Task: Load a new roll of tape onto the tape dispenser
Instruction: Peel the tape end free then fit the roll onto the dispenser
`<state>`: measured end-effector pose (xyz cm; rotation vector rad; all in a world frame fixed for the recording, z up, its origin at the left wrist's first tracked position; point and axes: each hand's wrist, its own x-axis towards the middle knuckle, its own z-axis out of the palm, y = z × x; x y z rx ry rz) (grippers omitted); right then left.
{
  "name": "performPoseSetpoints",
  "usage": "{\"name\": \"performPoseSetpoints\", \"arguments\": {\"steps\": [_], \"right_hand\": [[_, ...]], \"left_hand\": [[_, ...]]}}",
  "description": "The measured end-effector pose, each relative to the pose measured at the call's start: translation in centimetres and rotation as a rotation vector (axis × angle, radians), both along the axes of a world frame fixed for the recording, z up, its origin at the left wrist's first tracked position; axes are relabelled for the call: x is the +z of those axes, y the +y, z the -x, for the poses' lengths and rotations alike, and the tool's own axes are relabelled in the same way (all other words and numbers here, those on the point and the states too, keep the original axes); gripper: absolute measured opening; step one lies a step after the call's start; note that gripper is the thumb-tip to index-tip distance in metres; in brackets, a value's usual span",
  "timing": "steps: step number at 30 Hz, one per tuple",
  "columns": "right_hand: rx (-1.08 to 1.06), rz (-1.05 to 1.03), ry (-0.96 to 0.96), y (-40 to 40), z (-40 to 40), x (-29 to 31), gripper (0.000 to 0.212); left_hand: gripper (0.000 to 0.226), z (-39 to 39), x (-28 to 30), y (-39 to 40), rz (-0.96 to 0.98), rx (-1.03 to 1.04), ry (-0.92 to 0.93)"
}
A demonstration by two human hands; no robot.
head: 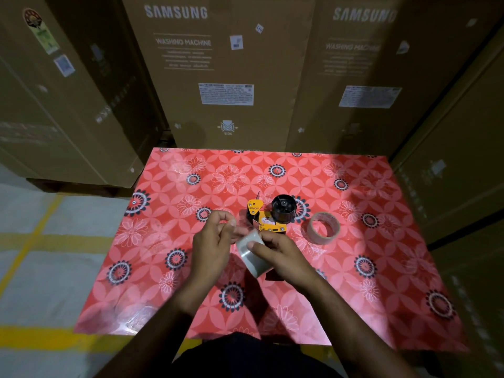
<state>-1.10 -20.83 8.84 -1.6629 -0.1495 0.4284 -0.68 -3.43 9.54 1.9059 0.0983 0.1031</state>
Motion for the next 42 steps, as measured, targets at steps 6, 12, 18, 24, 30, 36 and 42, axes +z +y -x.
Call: {"name": "performPoseSetpoints", "arguments": {"steps": [6, 12, 18, 24, 30, 36, 42], "right_hand": [[-0.028, 0.035, -0.057, 0.1, -0.2, -0.6, 0.01], [0.045, -0.041, 0.024, -0.8, 0.1, -0.9, 0.018], [-0.018, 0.131, -0.111, -1.4, -0.3, -1.8, 0.034], [-0.109, -0.059, 0.42, -1.9, -0.4, -1.1, 0.055], [-0.154, -0.225, 0.452, -2.5, -0.7, -1.9, 0.052], [-0.246, -0.239, 0.321, -4.4, -1.6, -2.8, 0.084], [-0.245, 0.028, 0.018, -5.2, -2.4, -2.0, 0.088]], "left_hand": [[0.013, 0.1, -0.8, -0.2, 0.087, 0.042, 0.051], [0.014, -0.1, -0.8, -0.3, 0.352, 0.111, 0.182], [0.023, -0.3, -0.5, -0.1, 0.379, 0.011, 0.232], [0.018, -0.2, -0.2, 0.3, 0.561, -0.056, 0.322], [0.018, -0.5, 0.5, 0.9, 0.637, -0.131, 0.408], [0.01, -1.0, -0.5, 2.6, 0.498, -0.233, 0.339], [0.011, -1.0, -2.7, 3.5, 0.358, -0.08, 0.231]]}}
